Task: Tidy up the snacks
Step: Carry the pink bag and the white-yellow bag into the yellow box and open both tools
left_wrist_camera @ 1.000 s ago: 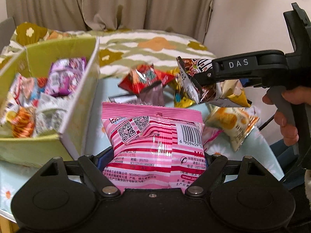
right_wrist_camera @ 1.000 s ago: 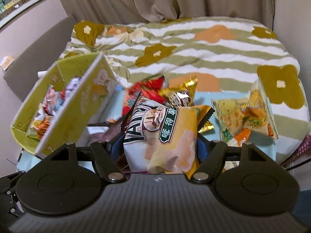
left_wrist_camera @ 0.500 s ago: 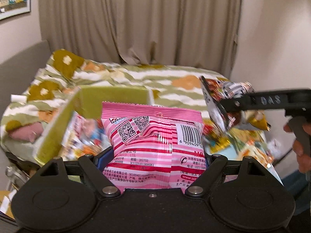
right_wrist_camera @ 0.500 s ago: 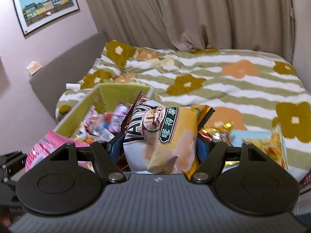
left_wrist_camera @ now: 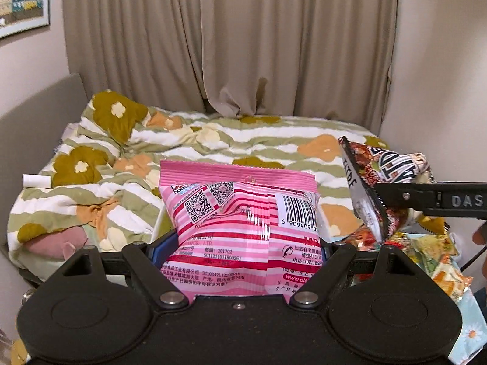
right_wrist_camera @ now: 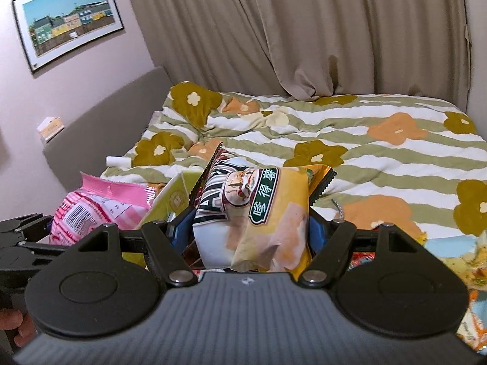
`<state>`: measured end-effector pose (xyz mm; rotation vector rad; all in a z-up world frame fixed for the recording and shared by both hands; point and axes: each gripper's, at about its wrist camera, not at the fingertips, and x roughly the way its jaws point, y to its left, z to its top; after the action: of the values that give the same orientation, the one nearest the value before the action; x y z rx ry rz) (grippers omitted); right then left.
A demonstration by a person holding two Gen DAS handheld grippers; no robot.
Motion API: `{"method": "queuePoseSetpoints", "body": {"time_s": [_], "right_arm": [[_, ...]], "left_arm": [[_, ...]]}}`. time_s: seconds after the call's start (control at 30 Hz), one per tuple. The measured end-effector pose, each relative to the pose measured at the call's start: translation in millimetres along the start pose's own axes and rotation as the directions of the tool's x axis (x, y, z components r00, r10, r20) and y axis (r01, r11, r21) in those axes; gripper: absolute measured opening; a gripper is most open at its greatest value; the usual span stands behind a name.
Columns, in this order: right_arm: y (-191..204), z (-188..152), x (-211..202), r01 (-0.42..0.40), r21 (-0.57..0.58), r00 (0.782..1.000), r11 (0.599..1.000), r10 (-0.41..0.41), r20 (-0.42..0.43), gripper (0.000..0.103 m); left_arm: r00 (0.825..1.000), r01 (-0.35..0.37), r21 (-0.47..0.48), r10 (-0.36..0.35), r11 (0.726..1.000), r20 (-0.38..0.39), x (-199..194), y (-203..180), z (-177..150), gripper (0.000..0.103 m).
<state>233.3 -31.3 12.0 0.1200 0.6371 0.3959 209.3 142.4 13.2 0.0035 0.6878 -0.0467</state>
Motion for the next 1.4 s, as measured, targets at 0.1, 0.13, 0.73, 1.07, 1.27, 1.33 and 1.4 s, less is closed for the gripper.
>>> {"method": "queuePoseSetpoints", "body": {"time_s": [0.1,0.13,0.73,1.07,1.27,1.33,1.4], "right_arm": [[8.6,6.0,22.4,0.030,0.023,0.999,0.999,-0.029,-0.014,0.088],[11.5,8.4,31.5,0.043,0.032,0.999,0.999,-0.043,-0.021,0.088],[20.9,7.3,118.4,0.192,0.112,0.974,0.975,-0.176,-0.141,0.089],[28.0,11.7,134.5,0.140,0.106,0.979,0.984,-0.121,-0.164,0.091],[35.7,24.6,145.4,0.107,0.065,0.980,0.992,-0.094,-0.175,0.093],[38.1,26.1,151.8,0.097,0.048,0.979,0.994,-0.087,-0.185,0.094],[39.1,26.6,160.0,0.080,0.046,0.977,0.996,-0.070,-0.201,0.097]], "left_arm": [[0.999,0.031,0.005,-0.030,1.000,-0.034,30.6,20.5,12.6,0.086],[0.998,0.042,0.007,-0.041,0.999,-0.046,39.4,25.2,16.0,0.086],[0.964,0.152,-0.007,-0.150,0.988,-0.218,148.5,68.2,18.2,0.102],[0.982,0.087,-0.015,-0.088,0.996,-0.169,103.8,78.6,10.7,0.102],[0.988,0.060,-0.033,-0.064,0.998,-0.140,90.1,81.9,11.1,0.102],[0.989,0.049,-0.041,-0.055,0.998,-0.136,89.5,84.3,11.1,0.102],[0.989,0.038,-0.045,-0.044,0.998,-0.138,89.9,85.3,10.9,0.102]]}}
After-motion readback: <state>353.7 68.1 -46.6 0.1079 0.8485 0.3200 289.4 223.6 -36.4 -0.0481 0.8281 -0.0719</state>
